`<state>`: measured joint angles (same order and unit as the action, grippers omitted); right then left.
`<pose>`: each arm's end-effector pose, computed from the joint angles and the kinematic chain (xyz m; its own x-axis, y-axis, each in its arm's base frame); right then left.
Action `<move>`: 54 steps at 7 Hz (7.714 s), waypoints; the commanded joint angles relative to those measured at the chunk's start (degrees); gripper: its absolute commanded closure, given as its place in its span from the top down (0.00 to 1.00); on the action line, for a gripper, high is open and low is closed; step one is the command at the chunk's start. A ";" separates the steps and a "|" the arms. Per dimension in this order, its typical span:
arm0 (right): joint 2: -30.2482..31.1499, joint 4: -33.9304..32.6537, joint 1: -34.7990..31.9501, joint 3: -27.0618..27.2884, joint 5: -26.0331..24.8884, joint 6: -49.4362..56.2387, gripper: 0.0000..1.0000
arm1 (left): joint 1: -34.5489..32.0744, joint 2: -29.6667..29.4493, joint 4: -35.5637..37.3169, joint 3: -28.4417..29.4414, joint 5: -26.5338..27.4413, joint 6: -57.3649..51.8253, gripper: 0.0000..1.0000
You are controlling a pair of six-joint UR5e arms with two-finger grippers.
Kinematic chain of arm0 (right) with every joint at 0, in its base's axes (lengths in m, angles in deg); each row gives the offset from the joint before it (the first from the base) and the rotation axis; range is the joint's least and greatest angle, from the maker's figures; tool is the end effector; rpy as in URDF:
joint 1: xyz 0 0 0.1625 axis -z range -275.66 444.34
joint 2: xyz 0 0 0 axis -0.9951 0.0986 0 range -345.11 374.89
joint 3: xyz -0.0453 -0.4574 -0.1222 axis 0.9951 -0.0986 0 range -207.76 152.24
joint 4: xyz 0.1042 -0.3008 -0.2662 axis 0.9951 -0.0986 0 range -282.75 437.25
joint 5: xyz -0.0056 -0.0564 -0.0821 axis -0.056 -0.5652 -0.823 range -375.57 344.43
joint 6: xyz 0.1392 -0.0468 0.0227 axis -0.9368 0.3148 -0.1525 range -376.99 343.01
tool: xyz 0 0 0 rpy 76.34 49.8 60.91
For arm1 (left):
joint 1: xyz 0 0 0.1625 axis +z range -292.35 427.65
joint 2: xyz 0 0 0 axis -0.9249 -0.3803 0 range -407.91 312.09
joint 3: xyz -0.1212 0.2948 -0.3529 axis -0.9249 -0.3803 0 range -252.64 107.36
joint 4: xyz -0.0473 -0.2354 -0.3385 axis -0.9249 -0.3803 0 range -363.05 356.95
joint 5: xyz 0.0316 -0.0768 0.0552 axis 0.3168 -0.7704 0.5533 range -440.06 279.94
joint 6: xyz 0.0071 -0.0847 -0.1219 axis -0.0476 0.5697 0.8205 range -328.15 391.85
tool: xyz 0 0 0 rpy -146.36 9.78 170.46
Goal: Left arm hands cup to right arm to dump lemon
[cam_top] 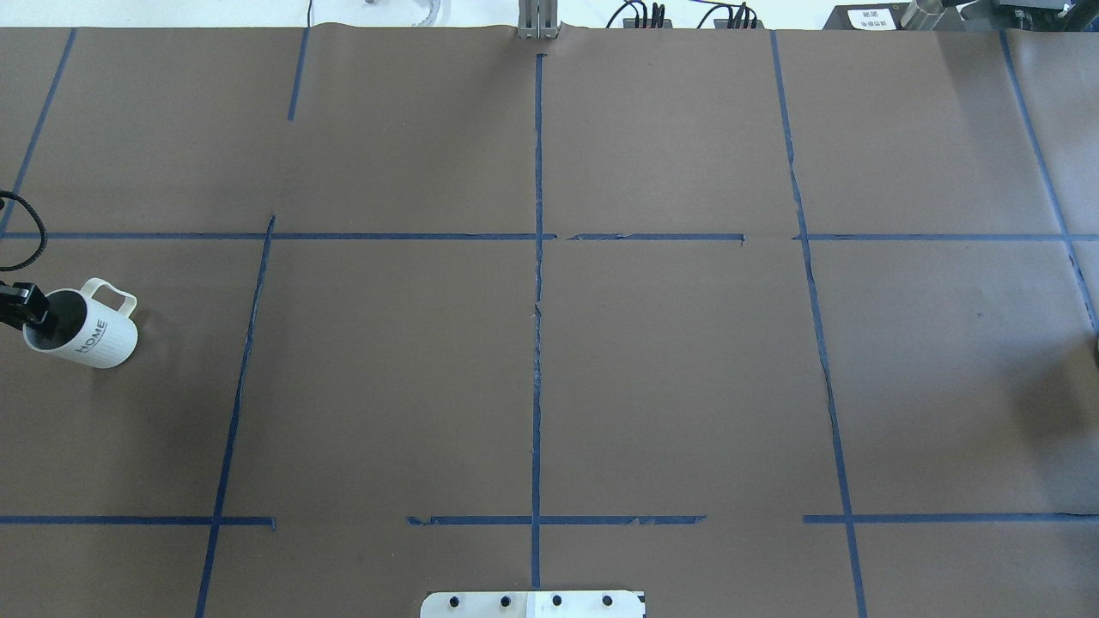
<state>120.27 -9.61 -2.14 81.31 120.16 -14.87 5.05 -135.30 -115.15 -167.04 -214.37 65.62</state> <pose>0.0037 -0.3783 0.6870 0.6888 -0.1643 0.7061 0.0865 0.9856 0.1450 0.2065 -0.4623 0.6821 0.6538 0.0314 -0.7560 -0.0690 0.9974 -0.0182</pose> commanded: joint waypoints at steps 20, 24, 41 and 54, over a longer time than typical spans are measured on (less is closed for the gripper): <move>-29.25 43.19 70.35 5.02 -79.06 -36.58 1.00 | 20.06 -62.80 31.93 11.00 8.89 76.08 0.00; -32.96 43.10 73.39 2.12 -83.35 -36.06 1.00 | 23.31 -62.12 32.99 6.88 8.63 78.37 0.00; -33.31 43.10 73.56 1.50 -84.75 -35.96 1.00 | 27.18 -61.06 34.40 -0.34 8.45 78.81 0.01; -5.90 44.06 69.18 8.32 -88.53 -36.58 0.06 | 25.07 -54.73 33.61 -7.64 10.81 77.93 1.00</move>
<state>104.78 34.30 68.75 86.41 31.87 -51.27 30.13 -190.85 -81.37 -174.60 -204.69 143.59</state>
